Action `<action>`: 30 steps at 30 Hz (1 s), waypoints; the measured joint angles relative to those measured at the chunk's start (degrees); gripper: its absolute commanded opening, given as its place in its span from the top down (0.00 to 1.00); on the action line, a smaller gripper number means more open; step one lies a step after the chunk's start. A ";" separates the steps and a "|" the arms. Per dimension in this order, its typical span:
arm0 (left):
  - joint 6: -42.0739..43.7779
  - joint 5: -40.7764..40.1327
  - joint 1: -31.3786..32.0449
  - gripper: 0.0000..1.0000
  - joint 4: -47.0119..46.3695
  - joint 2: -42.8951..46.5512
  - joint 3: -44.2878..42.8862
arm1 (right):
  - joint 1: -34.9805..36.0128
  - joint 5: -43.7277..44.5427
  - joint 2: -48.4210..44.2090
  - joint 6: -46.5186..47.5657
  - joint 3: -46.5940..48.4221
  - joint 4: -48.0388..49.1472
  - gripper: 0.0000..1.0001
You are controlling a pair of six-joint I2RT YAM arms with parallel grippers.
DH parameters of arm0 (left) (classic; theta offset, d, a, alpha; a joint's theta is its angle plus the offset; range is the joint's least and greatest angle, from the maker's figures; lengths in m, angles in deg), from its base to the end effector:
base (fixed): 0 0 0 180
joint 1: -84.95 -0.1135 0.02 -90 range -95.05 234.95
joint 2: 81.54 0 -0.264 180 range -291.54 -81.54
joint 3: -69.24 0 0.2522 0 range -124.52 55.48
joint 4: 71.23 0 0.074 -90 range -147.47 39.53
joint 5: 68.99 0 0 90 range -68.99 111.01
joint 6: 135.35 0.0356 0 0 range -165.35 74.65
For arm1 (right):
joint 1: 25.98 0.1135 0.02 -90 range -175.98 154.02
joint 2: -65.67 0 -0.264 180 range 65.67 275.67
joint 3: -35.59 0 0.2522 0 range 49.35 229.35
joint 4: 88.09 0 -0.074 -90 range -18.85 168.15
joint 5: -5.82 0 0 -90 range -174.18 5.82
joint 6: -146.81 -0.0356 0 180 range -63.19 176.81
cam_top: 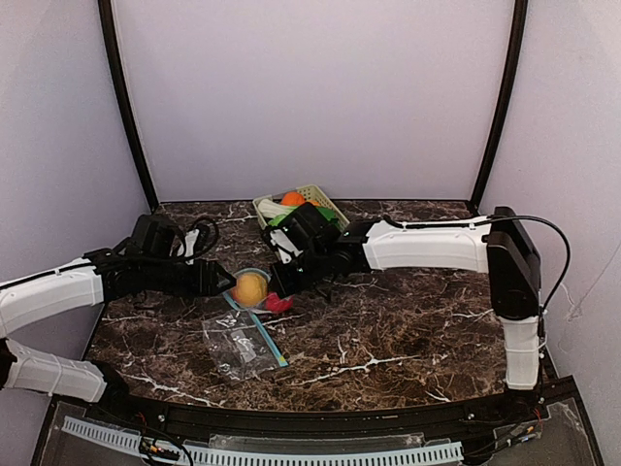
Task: Place the food in the zip-top bag and seal the zipper
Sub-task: Pass from the left arm to the right
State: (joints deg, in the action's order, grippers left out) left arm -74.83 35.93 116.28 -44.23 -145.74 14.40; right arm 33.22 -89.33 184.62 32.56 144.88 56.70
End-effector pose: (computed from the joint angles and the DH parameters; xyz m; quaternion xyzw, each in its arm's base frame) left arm 0.2013 -0.1333 0.2459 0.0729 0.8838 -0.3264 0.3272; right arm 0.2400 0.4088 0.2250 -0.2935 0.8748 0.2861 0.2585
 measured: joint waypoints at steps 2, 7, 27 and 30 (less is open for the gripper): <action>-0.22 -0.63 0.00 0.22 0.31 0.96 0.00 | 0.04 -0.15 -0.98 0.15 -0.52 0.09 1.00; 0.07 -1.68 0.00 0.09 0.72 1.62 0.00 | 0.33 -0.48 -1.55 0.17 -1.09 0.70 1.00; 10.54 -4.79 1.64 0.01 5.22 -6.21 -2.58 | 0.42 -3.10 -1.55 0.24 -2.14 1.18 1.00; 11.08 -5.18 1.64 0.01 4.70 -8.04 -3.19 | 0.42 -3.50 -1.57 0.37 -2.23 1.31 1.00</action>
State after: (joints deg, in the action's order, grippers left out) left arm -63.75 30.75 117.92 -39.54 -153.79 11.21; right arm 33.63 -92.83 183.05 32.93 142.65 58.01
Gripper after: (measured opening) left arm 0.987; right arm 0.005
